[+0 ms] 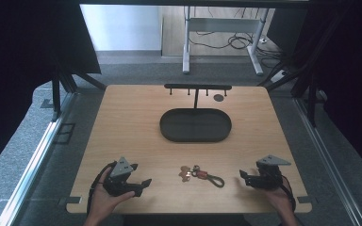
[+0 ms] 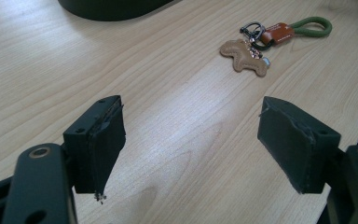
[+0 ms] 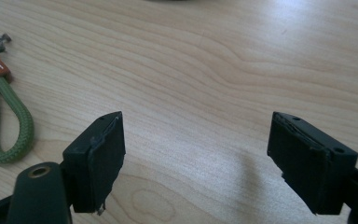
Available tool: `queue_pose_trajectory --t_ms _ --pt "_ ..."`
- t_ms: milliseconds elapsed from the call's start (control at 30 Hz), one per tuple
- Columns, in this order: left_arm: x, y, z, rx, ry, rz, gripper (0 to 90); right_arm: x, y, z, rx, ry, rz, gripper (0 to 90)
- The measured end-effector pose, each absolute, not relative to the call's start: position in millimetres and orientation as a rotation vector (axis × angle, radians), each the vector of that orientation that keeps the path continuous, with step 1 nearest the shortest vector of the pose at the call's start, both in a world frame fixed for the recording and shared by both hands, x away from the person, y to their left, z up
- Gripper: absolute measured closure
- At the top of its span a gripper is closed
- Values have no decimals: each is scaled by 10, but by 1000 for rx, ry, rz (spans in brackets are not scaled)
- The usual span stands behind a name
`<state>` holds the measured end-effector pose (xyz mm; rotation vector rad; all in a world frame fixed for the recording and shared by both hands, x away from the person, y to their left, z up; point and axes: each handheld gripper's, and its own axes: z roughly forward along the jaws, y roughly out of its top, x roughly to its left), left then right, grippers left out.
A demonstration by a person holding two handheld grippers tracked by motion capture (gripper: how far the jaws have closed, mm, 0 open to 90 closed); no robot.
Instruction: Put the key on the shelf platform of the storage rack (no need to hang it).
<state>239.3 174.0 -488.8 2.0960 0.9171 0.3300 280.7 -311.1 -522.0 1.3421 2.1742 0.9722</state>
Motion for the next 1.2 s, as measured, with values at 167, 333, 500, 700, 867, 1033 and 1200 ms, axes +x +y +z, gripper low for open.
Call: queue_pose_trajectory --t_ms 167,333,500,700,867,1033,1200 --pt "2384 1728 -4880 2095 917 326 232 2774 -3215 -5154 1329 2178 1015 248" --pt "2378 1725 -4859 2092 913 320 232 2744 -3268 -5082 1278 2209 1016 292" --pt "2386 1743 -4844 2079 912 304 232 2767 -3234 -4970 1229 2270 1027 307" --pt "2382 1721 -4839 2081 905 301 232 2826 -3120 -4774 1171 2331 1017 311" --pt "2382 1727 -4847 2080 907 299 232 2851 -3021 -4686 1126 2383 989 310" --pt "2379 1730 -4840 2078 907 300 232 2898 -2812 -4540 1050 2470 932 310" --pt "2381 1733 -4842 2075 911 297 232 2923 -2640 -4412 947 2542 864 313"
